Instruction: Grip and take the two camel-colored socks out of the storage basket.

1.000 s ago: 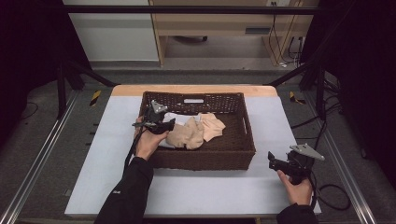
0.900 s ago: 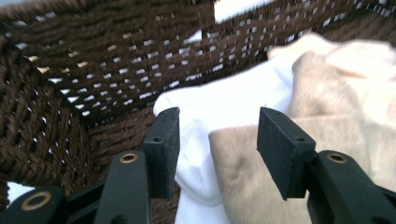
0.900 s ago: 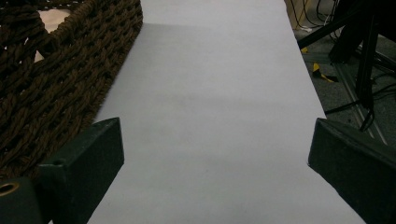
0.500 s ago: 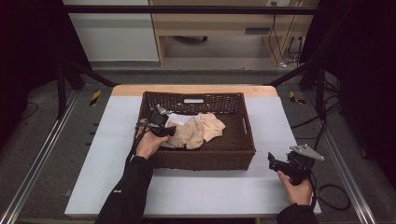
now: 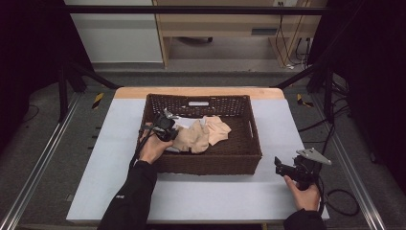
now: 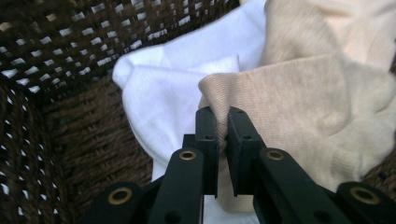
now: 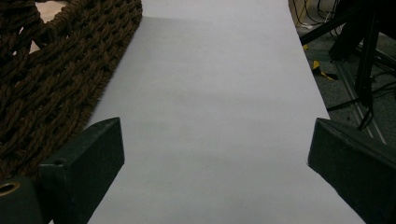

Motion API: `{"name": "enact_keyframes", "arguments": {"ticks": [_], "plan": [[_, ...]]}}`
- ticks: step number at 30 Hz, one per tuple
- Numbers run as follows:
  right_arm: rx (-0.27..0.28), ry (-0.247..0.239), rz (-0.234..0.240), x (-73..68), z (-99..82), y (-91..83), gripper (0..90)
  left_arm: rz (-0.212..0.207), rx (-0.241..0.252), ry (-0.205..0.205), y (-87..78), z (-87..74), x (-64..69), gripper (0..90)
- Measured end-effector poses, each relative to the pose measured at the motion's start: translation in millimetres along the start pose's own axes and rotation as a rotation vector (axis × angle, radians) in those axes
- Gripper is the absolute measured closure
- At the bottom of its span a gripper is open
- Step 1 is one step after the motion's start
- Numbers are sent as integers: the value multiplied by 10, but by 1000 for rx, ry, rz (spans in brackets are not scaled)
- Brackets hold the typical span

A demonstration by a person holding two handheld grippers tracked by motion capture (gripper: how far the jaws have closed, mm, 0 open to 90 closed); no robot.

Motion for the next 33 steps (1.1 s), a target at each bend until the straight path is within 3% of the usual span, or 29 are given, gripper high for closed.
{"name": "enact_keyframes", "arguments": {"ticks": [8, 12, 16, 23, 26, 28, 33], "plan": [[4, 3, -4, 13, 4, -11, 41, -36, 214, -12, -222, 206, 36, 841], [2, 5, -5, 15, 1, -7, 41, -88, 307, -43, -318, 302, 72, 845], [4, 3, -8, 19, 3, 1, 41, -138, 365, -63, -405, 374, 116, 845], [6, 3, -10, 29, 8, 0, 41, -161, 455, -95, -616, 515, 132, 847], [7, 4, -9, 26, 10, -4, 41, -154, 509, -76, -735, 590, 159, 848], [12, -2, -12, 31, 14, -6, 41, -172, 520, -89, -814, 634, 196, 848], [6, 4, -11, 27, 9, -6, 41, -192, 563, -69, -1029, 744, 305, 849]]}}
Point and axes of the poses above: each handheld gripper's, and its own axes: y roughly forward along the jaws, z roughly out of its top, x roughly to its right, the point moved 10 cm from there along y, roughly forward along the jaws, and after that the axes turned 6 degrees about -y, right-handed, at the moved point
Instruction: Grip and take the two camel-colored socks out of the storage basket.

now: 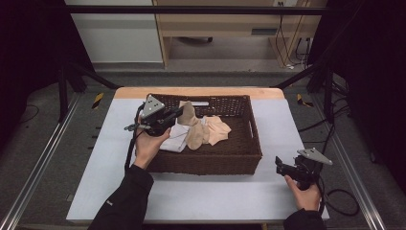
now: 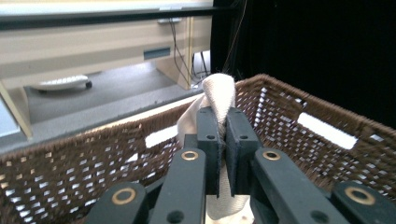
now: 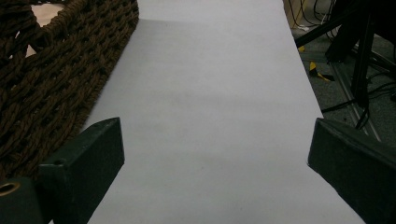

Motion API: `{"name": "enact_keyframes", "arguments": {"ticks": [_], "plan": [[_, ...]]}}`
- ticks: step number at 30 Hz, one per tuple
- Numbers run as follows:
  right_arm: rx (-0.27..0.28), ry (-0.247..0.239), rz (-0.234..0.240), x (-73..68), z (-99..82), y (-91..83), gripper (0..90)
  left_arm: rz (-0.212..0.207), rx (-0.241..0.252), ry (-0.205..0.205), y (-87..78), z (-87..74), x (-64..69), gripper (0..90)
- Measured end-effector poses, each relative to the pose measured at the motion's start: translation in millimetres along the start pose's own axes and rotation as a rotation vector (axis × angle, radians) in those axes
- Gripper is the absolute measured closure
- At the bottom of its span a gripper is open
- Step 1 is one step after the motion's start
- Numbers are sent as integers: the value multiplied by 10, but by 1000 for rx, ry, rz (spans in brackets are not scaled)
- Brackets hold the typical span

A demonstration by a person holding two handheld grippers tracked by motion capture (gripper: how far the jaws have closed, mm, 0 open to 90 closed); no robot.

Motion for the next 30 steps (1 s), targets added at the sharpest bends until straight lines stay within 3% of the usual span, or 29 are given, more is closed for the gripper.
{"name": "enact_keyframes", "arguments": {"ticks": [4, 9, 16, 30], "plan": [[4, -1, -1, 5, 5, -4, 40, -18, 22, 3, -97, 106, 134, 848], [5, -2, -1, 4, 5, -8, 41, -70, 50, -11, -269, 205, 334, 848], [4, -9, -7, 10, 1, -14, 41, -110, 79, 12, -573, 238, 549, 848], [4, -7, -8, 13, -6, -21, 41, -169, 130, 46, -1105, 180, 764, 848]]}}
Point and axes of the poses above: each handheld gripper's, and its own axes: y roughly forward along the jaws, z roughly out of its top, x roughly to its right, the point moved 10 cm from there along y, roughly forward along the jaws, and after that the axes turned 6 degrees about -y, right-handed, at the moved point
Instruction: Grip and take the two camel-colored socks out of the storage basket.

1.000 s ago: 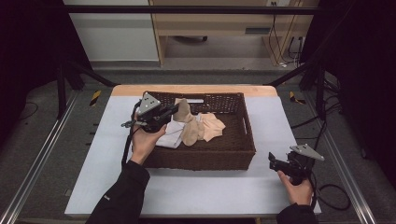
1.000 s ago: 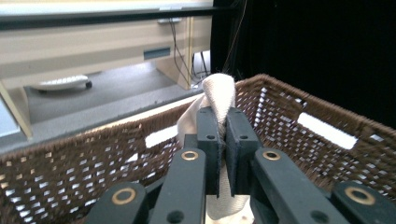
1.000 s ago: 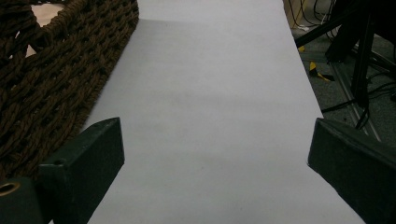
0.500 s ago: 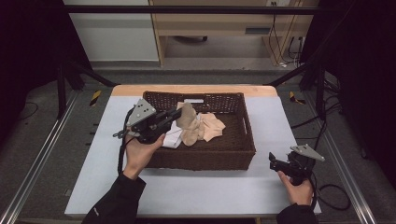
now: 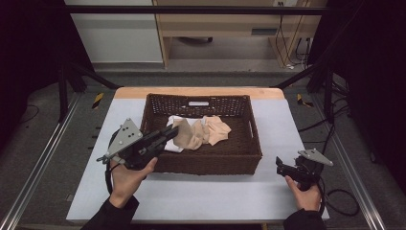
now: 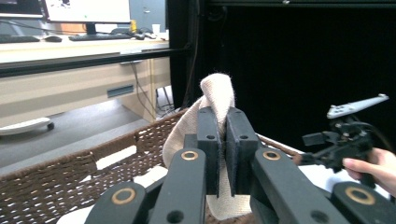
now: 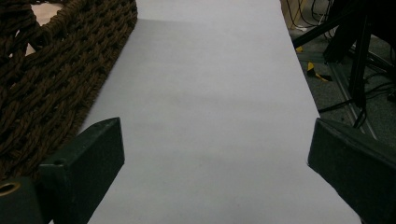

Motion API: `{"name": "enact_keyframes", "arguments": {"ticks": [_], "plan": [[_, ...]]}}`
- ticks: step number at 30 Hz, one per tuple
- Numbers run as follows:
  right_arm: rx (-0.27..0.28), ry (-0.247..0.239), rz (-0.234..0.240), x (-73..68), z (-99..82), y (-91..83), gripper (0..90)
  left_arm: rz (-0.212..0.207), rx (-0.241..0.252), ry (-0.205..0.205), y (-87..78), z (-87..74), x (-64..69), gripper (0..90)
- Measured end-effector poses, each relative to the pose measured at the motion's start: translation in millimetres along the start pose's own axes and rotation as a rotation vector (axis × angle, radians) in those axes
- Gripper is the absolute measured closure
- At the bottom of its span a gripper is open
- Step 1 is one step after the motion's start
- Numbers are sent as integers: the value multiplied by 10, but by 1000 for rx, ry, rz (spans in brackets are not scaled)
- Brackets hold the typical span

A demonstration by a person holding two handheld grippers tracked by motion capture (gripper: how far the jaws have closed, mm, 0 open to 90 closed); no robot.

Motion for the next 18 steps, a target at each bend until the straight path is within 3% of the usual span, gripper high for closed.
{"name": "enact_keyframes", "arguments": {"ticks": [9, 18], "plan": [[-1, 2, -4, 3, -4, -7, 42, -42, -16, 23, -178, -139, 195, 848], [-1, 13, -4, 6, -6, -22, 42, -65, -88, 43, -287, -481, 358, 847]]}}
Point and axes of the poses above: each handheld gripper's, and its own axes: y roughly forward along the jaws, z roughly out of its top, x roughly to its right, the point moved 10 cm from there along y, roughly forward along the jaws, and after that the axes turned 6 degrees about -y, right-handed, at the moved point
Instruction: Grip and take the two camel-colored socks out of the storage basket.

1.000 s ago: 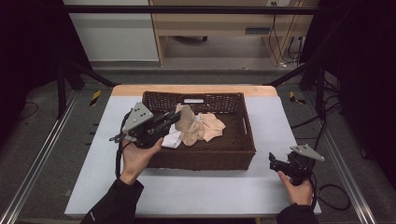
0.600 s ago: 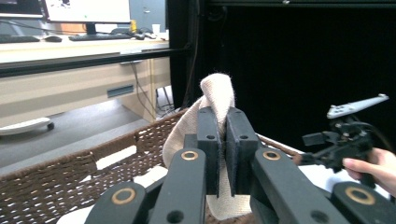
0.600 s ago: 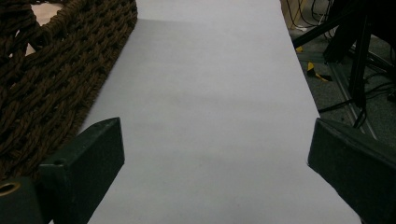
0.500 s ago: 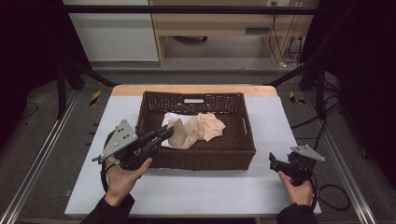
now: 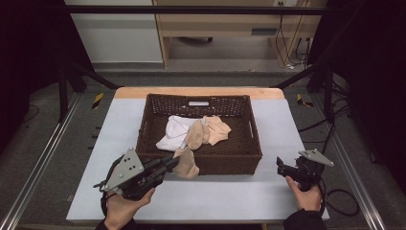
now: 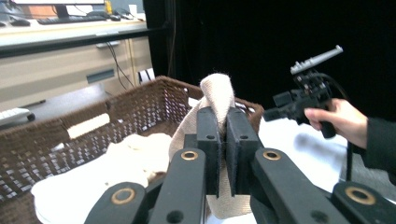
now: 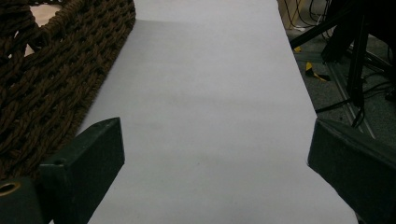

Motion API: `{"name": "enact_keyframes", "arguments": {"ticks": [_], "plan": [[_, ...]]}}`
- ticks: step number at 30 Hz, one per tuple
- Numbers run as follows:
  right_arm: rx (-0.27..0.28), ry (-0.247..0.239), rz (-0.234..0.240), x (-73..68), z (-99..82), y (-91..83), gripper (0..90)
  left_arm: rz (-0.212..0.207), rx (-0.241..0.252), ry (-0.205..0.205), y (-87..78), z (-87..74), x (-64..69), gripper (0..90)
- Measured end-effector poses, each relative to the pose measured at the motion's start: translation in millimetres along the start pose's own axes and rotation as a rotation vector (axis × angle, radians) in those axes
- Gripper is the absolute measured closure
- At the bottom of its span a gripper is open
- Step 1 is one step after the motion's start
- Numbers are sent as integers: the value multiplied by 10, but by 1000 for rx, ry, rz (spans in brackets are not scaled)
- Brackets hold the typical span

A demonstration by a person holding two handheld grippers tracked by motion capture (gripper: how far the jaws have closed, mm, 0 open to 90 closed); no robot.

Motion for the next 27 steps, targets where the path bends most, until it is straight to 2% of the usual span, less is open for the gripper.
{"name": "enact_keyframes", "arguments": {"ticks": [8, 15, 17, 20, 27], "plan": [[-2, -9, -5, 12, -8, 6, 43, -20, -119, -18, 23, -475, 64, 846], [-3, -8, -3, 4, -7, 0, 43, -7, -242, -57, 132, -933, 3, 846], [-4, -11, -2, 0, -10, 5, 43, -2, -288, -67, 183, -1103, -32, 845], [-12, -14, 0, -6, -19, 12, 44, 10, -334, -83, 219, -1249, -98, 843], [-17, -21, -1, -11, -29, 20, 44, 57, -412, -117, 205, -1495, -262, 821]]}}
Point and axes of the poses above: each handheld gripper's, and its own axes: y roughly forward along the jaws, z roughly out of its top, x roughly to its right, the point moved 10 cm from there along y, roughly forward along the jaws, and after that the axes turned 6 degrees about -y, right-handed, at the moved point
